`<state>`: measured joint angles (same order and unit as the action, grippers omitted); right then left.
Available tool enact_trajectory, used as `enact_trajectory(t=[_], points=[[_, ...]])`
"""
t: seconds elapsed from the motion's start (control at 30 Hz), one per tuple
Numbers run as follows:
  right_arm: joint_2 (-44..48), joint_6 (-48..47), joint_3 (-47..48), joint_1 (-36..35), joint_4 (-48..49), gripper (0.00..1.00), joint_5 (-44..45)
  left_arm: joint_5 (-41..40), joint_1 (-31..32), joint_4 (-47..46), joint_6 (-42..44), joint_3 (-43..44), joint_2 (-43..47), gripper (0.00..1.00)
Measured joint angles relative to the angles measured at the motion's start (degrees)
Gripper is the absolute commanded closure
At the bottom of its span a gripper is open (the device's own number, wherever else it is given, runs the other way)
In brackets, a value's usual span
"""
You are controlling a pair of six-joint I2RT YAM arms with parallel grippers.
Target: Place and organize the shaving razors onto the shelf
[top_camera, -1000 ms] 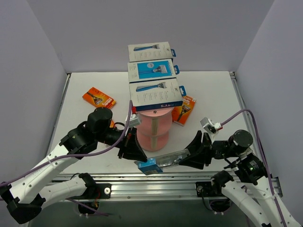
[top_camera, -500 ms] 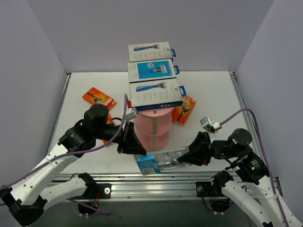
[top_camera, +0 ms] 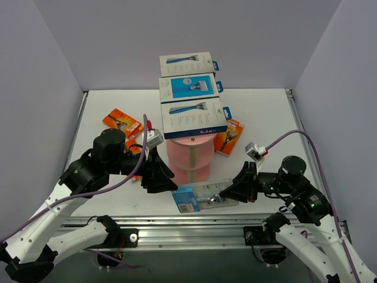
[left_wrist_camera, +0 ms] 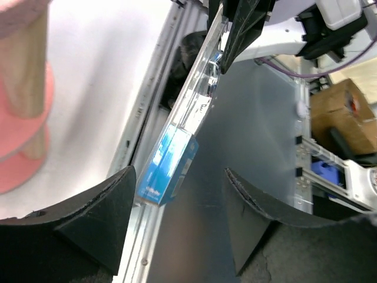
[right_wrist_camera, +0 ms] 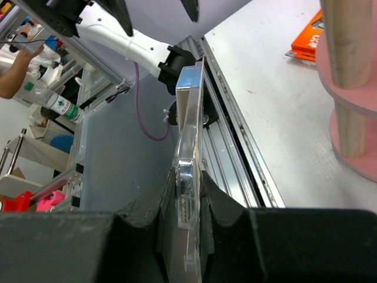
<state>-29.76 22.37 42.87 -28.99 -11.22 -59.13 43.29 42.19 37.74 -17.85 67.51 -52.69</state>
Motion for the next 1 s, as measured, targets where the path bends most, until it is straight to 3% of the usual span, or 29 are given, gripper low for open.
enact_trajectory(t=[0.53, 0.8, 1.0], points=[[-4.2, -9.0, 12.3, 0.0, -22.2, 1.00, 19.8, -21.1, -0.3, 6.6, 4.0, 3.0, 10.2, 0.30], [-5.8, -9.7, 18.6, -0.1, -31.3, 1.00, 32.5, -30.7, -0.3, 6.7, 4.0, -0.8, 10.5, 0.30], [-6.3, -8.1, 22.7, -0.3, -32.7, 1.00, 42.9, -39.5, -0.4, 6.5, 3.2, -4.3, 9.7, 0.30]])
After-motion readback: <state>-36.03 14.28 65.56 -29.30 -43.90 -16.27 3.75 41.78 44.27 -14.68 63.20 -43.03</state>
